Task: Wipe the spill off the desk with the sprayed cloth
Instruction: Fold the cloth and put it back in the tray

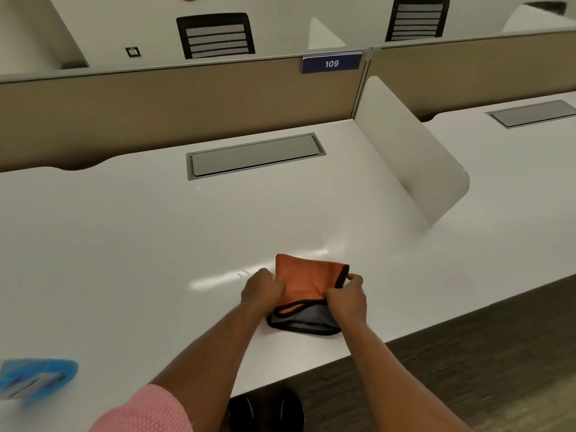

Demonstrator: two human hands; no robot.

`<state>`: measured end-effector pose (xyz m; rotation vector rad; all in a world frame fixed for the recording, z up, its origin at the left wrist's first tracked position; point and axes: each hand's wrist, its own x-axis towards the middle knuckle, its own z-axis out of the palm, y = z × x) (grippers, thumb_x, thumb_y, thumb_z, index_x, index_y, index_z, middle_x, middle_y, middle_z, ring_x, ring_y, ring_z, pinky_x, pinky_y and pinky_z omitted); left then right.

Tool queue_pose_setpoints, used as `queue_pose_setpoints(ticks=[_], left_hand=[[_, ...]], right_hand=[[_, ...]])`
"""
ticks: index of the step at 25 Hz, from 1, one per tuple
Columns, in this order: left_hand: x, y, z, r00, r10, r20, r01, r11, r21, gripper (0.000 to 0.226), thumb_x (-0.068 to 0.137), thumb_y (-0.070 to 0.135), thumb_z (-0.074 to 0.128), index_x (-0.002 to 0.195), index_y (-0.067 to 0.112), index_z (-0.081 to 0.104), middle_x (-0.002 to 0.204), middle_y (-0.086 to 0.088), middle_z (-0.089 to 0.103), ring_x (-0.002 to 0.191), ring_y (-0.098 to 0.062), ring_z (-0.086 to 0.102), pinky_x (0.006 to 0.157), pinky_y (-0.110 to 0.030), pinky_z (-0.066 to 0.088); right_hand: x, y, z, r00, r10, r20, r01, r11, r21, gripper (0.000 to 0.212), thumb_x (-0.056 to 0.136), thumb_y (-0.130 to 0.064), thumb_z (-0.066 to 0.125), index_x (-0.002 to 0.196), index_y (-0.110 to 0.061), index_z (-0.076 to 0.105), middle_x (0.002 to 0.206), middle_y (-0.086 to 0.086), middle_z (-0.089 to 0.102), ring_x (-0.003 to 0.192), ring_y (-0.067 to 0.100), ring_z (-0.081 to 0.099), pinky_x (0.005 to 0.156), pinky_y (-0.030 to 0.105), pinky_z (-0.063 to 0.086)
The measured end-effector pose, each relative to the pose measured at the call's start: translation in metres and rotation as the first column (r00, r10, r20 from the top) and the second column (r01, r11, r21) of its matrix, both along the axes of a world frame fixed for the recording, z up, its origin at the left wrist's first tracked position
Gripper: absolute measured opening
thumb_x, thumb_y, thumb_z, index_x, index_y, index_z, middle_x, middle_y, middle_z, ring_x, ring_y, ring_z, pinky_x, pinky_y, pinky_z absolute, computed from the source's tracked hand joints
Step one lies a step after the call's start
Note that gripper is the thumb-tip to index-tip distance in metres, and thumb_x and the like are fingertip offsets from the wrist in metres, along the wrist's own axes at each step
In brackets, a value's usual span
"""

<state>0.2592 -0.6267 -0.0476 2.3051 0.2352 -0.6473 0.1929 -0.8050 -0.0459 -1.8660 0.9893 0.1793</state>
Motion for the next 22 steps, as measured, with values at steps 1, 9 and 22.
queue_pose_setpoints(ticks=[1,9,22], left_hand=[[0.000,0.003,0.004,0.999,0.038,0.008,-0.037,0.998,-0.060,0.026,0.079,0.018,0.058,0.061,0.019,0.040,0.059,0.002,0.044,0.058,-0.020,0.042,0.061,-0.034,0.036],[0.010,0.054,0.040,0.945,0.302,0.127,-0.234,0.894,-0.382,0.029,0.089,0.010,0.068,0.114,0.023,0.062,0.096,-0.014,0.068,0.086,-0.021,0.061,0.072,-0.027,0.047],[0.013,0.140,0.099,0.897,0.133,0.422,-0.155,0.988,0.018,0.009,0.083,0.023,0.078,0.091,0.024,0.073,0.095,0.005,0.060,0.093,-0.019,0.062,0.081,-0.031,0.050]], right_hand=[[0.003,-0.001,0.001,1.000,-0.019,0.020,0.018,0.998,0.065,0.071,0.083,-0.002,0.063,0.148,-0.014,0.035,0.094,0.000,0.061,0.081,0.015,0.062,0.060,0.028,0.046],[0.041,-0.007,0.024,0.952,-0.141,0.271,0.029,0.924,0.381,0.051,0.074,0.008,0.072,0.116,-0.022,0.071,0.121,0.002,0.068,0.113,0.025,0.065,0.087,0.031,0.053],[0.091,0.046,0.079,0.806,0.448,0.386,-0.469,0.882,-0.042,0.036,0.075,0.005,0.069,0.094,-0.024,0.078,0.094,-0.008,0.076,0.081,0.012,0.069,0.068,0.022,0.052]])
